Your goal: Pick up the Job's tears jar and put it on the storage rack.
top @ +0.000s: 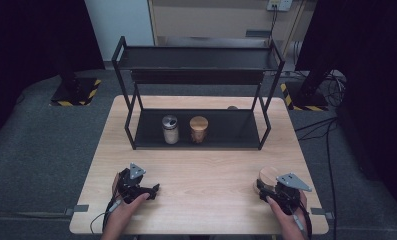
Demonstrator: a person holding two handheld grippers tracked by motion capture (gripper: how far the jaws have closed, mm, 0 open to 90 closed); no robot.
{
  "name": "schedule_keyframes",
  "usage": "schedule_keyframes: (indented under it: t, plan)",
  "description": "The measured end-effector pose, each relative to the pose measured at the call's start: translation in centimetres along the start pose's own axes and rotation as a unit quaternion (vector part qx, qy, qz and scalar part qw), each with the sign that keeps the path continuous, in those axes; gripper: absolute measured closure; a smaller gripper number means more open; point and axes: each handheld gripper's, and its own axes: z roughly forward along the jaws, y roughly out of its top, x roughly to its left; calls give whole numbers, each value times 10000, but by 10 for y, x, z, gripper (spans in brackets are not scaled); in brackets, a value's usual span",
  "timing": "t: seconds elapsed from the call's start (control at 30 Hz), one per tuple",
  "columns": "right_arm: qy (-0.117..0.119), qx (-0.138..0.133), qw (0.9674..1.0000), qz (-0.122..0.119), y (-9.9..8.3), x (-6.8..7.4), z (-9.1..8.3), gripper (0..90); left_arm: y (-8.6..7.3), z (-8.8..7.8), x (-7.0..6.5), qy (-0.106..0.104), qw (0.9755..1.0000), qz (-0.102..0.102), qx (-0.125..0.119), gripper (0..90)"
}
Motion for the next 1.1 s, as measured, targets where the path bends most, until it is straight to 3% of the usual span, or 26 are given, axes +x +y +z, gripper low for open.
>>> schedule_keyframes:
  t: [1.1]
  plan:
    - [135,-144,9995,-247,28,10,3,260,0,0,0,1,10000,-2,-1,0]
